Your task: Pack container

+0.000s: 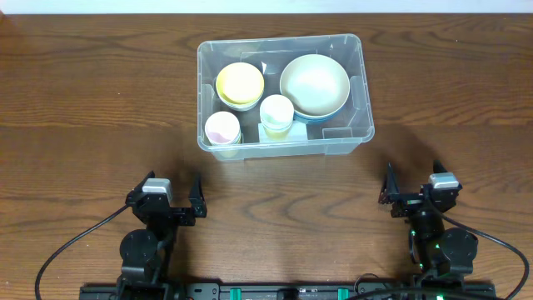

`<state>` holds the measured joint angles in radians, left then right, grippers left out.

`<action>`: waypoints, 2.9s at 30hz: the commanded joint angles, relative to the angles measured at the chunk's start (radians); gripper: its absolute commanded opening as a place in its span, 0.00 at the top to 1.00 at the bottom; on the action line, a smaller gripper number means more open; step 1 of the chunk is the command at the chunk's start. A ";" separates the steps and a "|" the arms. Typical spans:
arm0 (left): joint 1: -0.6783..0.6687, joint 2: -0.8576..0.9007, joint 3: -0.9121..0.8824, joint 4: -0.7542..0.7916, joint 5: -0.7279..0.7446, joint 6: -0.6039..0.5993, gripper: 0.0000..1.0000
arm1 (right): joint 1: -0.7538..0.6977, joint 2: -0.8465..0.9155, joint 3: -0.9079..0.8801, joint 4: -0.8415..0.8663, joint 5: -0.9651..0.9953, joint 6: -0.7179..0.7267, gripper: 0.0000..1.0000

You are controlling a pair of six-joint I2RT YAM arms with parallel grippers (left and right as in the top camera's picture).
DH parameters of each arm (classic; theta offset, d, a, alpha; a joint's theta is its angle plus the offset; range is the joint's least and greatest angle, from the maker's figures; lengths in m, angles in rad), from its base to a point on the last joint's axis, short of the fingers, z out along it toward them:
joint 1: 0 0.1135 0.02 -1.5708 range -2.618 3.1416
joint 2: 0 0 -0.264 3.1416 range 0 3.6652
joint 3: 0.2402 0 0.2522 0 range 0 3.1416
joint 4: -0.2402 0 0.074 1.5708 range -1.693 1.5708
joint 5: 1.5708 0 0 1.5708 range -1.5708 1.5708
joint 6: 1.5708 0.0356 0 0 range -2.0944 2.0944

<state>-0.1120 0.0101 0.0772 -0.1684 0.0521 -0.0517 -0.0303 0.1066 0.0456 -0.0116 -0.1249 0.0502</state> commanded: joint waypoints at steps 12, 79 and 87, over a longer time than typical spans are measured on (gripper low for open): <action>0.004 -0.006 -0.016 -0.036 0.008 0.002 0.02 | -0.010 -0.072 -0.040 -0.051 -0.010 -0.067 0.01; 0.004 -0.006 -0.016 -0.036 0.008 0.002 0.02 | -0.006 -0.102 -0.040 -0.050 -0.014 -0.066 0.01; 0.004 -0.006 -0.016 -0.036 0.008 0.002 0.02 | -0.006 -0.102 -0.040 -0.050 -0.014 -0.066 0.01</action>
<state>-0.1120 0.0101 0.0772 -0.1684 0.0521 -0.0517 -0.0303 0.0147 0.0093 -0.0601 -0.1314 0.0021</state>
